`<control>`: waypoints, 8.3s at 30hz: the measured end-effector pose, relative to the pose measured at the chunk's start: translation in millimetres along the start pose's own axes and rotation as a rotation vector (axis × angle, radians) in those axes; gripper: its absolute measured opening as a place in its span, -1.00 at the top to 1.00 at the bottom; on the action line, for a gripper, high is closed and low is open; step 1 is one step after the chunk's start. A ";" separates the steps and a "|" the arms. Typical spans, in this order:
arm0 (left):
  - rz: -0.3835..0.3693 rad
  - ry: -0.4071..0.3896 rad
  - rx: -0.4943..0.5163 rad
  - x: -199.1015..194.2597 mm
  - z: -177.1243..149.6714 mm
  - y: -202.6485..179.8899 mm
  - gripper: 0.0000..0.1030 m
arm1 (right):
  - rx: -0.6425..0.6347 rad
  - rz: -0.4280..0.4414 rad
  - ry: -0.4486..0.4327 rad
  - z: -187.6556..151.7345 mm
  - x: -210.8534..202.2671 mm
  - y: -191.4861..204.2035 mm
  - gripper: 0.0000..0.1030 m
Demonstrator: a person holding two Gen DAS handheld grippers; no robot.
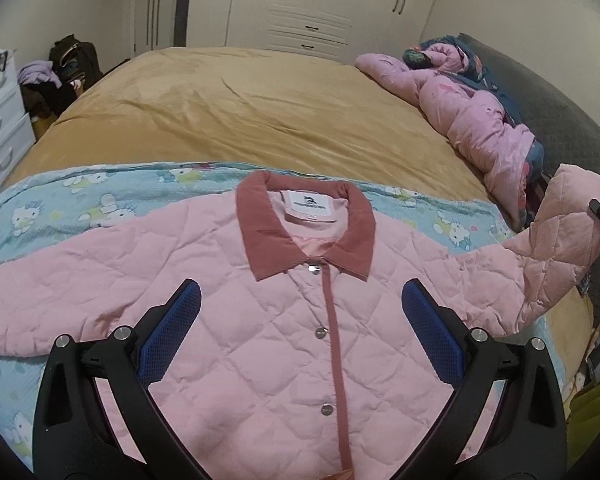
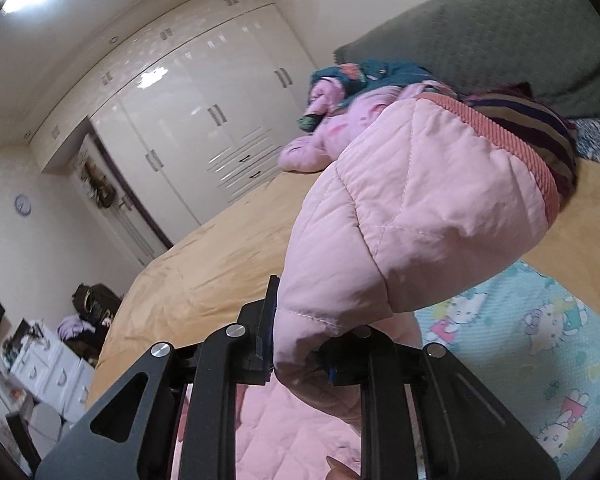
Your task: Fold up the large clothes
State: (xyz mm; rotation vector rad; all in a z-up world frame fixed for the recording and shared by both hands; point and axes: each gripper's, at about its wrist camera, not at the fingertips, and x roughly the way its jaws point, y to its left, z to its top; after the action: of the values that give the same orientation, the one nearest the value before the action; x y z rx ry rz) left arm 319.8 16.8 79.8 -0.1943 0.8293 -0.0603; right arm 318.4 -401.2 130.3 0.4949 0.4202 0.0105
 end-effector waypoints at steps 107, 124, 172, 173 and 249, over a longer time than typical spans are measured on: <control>-0.111 0.017 -0.222 80.6 -42.9 141.4 0.96 | -0.371 -0.009 0.341 -177.0 60.6 76.5 -0.69; -0.044 0.073 -0.185 107.1 -52.4 141.2 0.92 | -0.343 -0.183 0.632 -223.0 189.8 38.5 -0.71; -0.044 0.142 -0.045 54.7 -75.7 70.7 -0.82 | -0.353 0.021 0.481 -226.8 38.3 108.6 -0.92; -0.040 0.149 -0.050 51.7 -76.7 72.5 -0.82 | -0.355 0.022 0.478 -226.5 35.7 112.0 -0.92; 0.369 -0.073 -0.764 -61.7 -180.3 431.1 -0.82 | -0.684 0.396 0.589 -383.1 20.6 407.6 -0.92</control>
State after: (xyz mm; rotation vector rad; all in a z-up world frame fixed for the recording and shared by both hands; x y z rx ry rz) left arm 135.4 420.8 -78.3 -0.7515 0.7721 0.6154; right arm 223.2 136.2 5.8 -0.1242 0.8451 0.6756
